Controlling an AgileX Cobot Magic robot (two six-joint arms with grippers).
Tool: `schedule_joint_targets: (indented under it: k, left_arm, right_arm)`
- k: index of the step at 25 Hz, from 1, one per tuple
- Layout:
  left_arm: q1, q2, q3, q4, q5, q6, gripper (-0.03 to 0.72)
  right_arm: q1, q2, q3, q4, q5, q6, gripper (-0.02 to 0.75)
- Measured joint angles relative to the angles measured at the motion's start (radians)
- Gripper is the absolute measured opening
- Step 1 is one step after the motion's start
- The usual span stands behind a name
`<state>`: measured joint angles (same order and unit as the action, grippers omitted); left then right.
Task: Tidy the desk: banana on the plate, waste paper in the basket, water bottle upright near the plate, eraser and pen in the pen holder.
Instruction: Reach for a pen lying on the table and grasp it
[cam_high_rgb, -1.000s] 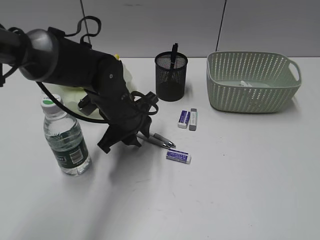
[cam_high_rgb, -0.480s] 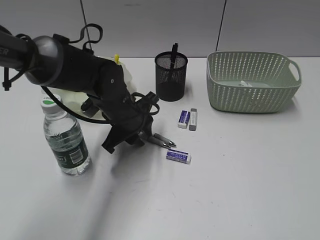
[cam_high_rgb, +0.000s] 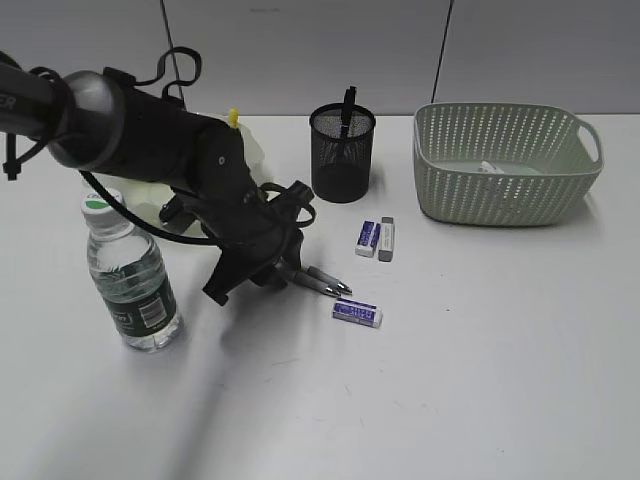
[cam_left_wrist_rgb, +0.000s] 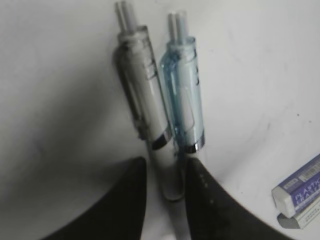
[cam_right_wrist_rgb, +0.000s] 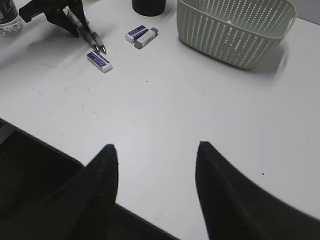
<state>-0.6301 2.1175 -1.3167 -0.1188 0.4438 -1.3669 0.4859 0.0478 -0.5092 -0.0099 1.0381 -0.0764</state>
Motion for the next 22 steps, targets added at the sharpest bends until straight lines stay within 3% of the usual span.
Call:
schedule_joint_targets:
  k: [8,12,16,22]
  left_arm:
    - [0.005,-0.001,-0.033,-0.026,0.154,0.018,0.211]
    - [0.004,-0.002,-0.108,0.053,0.301,0.038,0.211]
    - [0.005,-0.005,-0.186,0.119,0.327,0.043,0.211]
    - [0.005,-0.005,-0.191,0.102,0.446,0.043,0.213]
  right_arm:
    - [0.0,0.0,0.0,0.0,0.0,0.0,0.407]
    - [0.0,0.0,0.0,0.0,0.0,0.0,0.407]
    - [0.0,0.0,0.0,0.0,0.0,0.0,0.407]
    - [0.0,0.0,0.0,0.0,0.0,0.0,0.407]
